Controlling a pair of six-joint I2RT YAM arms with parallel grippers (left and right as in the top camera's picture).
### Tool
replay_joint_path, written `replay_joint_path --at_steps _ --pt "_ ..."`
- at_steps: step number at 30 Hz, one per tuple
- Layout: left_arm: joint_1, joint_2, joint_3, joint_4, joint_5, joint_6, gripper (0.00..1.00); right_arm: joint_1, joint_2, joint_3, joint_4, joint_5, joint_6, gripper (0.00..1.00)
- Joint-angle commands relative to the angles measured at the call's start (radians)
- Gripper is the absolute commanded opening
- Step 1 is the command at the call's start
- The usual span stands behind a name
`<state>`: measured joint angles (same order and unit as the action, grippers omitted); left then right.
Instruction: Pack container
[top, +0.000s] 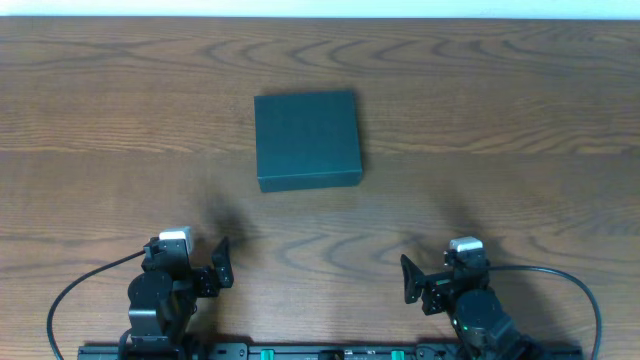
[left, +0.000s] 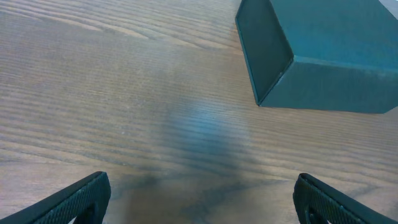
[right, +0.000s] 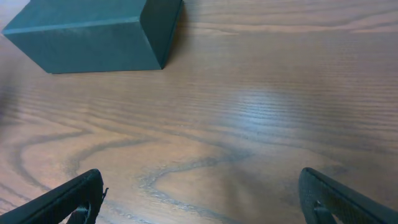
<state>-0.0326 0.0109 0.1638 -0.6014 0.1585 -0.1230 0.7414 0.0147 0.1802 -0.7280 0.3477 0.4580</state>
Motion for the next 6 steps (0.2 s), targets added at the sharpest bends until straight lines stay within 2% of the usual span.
replay_joint_path --at_steps 1,6 --pt "0.006 -0.007 -0.007 0.004 0.018 0.004 0.95 -0.008 -0.009 -0.008 -0.001 0.003 -0.018 0.99" --pt "0.006 -0.007 -0.007 0.004 0.018 0.004 0.95 -0.008 -0.009 -0.008 -0.001 0.003 -0.018 0.99"
